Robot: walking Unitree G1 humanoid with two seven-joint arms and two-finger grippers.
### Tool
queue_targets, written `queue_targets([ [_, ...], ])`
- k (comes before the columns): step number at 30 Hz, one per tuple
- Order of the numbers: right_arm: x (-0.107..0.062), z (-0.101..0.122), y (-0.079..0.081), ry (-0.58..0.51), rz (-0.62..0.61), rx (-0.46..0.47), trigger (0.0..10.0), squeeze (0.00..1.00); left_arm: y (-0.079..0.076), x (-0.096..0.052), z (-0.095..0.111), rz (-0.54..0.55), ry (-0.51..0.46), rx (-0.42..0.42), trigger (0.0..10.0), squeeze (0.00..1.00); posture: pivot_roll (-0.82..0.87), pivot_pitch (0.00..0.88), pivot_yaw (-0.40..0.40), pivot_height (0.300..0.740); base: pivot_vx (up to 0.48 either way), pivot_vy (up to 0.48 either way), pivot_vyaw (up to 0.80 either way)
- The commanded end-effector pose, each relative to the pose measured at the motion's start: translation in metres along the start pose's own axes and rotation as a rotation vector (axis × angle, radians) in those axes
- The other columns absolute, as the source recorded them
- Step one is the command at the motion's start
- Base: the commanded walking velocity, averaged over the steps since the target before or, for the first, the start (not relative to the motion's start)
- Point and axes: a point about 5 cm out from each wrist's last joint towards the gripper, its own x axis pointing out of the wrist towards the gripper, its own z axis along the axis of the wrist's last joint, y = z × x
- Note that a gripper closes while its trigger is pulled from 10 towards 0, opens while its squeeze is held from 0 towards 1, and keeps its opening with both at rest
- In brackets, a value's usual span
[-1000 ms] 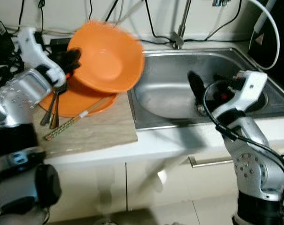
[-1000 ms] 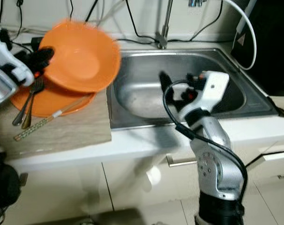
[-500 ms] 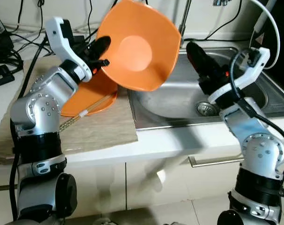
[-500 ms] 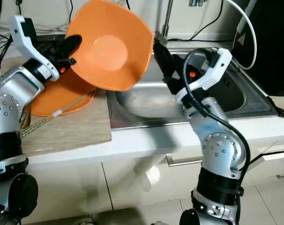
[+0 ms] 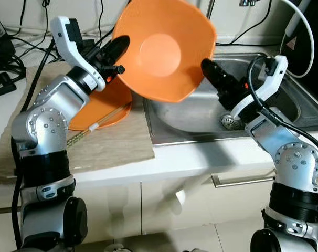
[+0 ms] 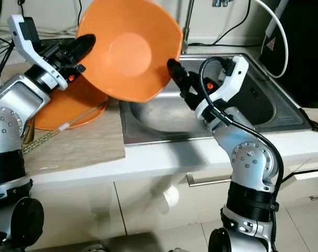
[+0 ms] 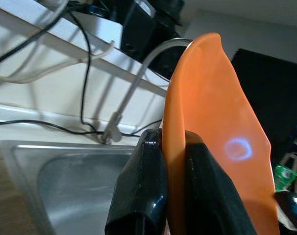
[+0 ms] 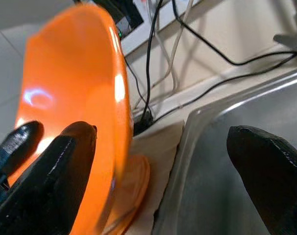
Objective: Kitchen organization
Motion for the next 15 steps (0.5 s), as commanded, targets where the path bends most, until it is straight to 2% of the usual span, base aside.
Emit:
queue_targets([
  [1, 0.0011, -0.0013, 0.0018, 0.024, 0.018, 0.005, 5.7, 0.00, -0.0126, 0.0012, 0.0071, -0.081, -0.016, 0.018, 0.0, 0.00, -0.01, 0.031, -0.048, 0.740, 0.000, 0.000, 0.00],
  [2, 0.0011, -0.0014, 0.0019, 0.024, 0.019, 0.007, 5.7, 0.00, -0.0127, 0.0010, 0.0070, -0.082, -0.015, 0.018, 0.0, 0.00, -0.01, 0.031, -0.047, 0.740, 0.000, 0.000, 0.00],
  [4, 0.0008, -0.0017, 0.0021, 0.027, 0.024, 0.009, 1.2, 0.00, -0.0134, 0.0007, 0.0066, -0.092, -0.010, 0.016, 0.0, 0.00, -0.01, 0.031, -0.047, 0.740, 0.000, 0.000, 0.00],
  [5, 0.0007, -0.0017, 0.0024, 0.027, 0.029, 0.013, 0.0, 0.00, -0.0139, 0.0005, 0.0063, -0.099, -0.005, 0.016, 0.0, 0.00, -0.01, 0.033, -0.046, 0.740, 0.000, 0.000, 0.00],
  [15, -0.0012, -0.0026, 0.0047, 0.030, 0.056, 0.025, 0.0, 0.00, -0.0153, -0.0006, 0.0037, -0.119, 0.013, 0.018, 0.0, 0.00, -0.01, 0.028, -0.045, 0.740, 0.000, 0.000, 0.00],
])
